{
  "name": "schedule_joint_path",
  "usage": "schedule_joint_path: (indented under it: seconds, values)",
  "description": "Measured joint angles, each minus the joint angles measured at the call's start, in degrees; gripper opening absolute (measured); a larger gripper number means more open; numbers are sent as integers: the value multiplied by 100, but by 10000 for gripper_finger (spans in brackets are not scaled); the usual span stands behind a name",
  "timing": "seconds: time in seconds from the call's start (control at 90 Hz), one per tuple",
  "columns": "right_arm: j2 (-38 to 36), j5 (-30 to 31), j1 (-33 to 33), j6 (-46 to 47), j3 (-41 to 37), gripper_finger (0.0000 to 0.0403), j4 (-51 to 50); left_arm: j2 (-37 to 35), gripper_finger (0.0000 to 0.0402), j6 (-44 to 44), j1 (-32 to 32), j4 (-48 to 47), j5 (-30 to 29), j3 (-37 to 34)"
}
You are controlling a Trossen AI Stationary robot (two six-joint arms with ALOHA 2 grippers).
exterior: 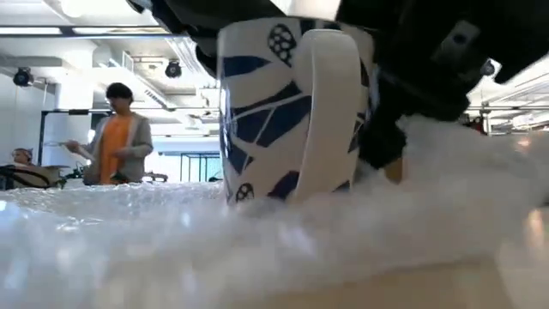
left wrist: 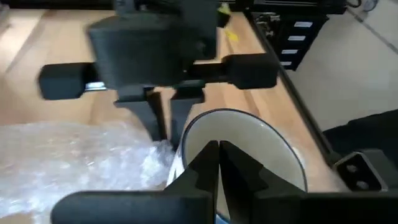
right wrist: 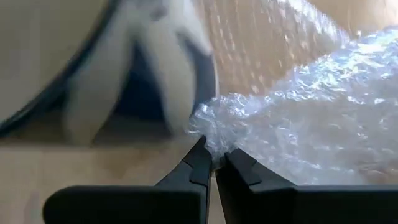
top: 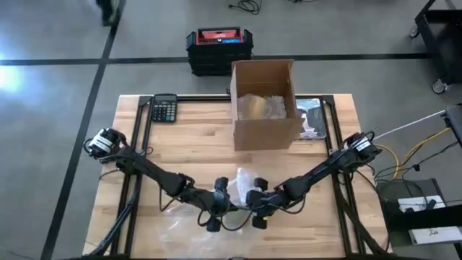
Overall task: Wrap mug
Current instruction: Wrap the blue patterned mug with the transparent bubble wrap
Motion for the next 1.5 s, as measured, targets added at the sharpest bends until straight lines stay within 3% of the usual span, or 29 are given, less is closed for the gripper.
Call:
schedule_joint_path:
  seconds: [0.2, 0.322, 0.522, 0.7, 0.844, 1.167, 1.367, 1.5]
  values:
    - [-428, 85, 39, -95, 741, 0, -2007, -20, 0, 70, 0, -7, -6, 49]
    - [-612, 141, 50, -417, 1178, 0, -2340, -134, 0, 174, 5, -89, -11, 57]
    - [-657, 144, 55, -1215, 1769, 0, -2080, -747, 0, 81, -76, -788, -36, 59]
    - [-424, 43, 19, -1842, 1801, 0, -1037, -1369, 0, -146, -247, -1815, -650, 44]
    - [-11, 35, -65, -1857, 1799, 0, -775, -1558, 0, -272, -271, -1737, -776, -100]
    - [387, -98, -114, -1785, 1791, 0, -752, -508, 0, -110, -262, -152, -425, -196]
    - [387, -198, -114, -1307, 1835, 2, -776, -114, 0, -237, -258, -178, -419, -178]
    - [385, -324, -114, -1324, 1999, 29, -894, -95, 0, -287, -262, -295, -413, -162]
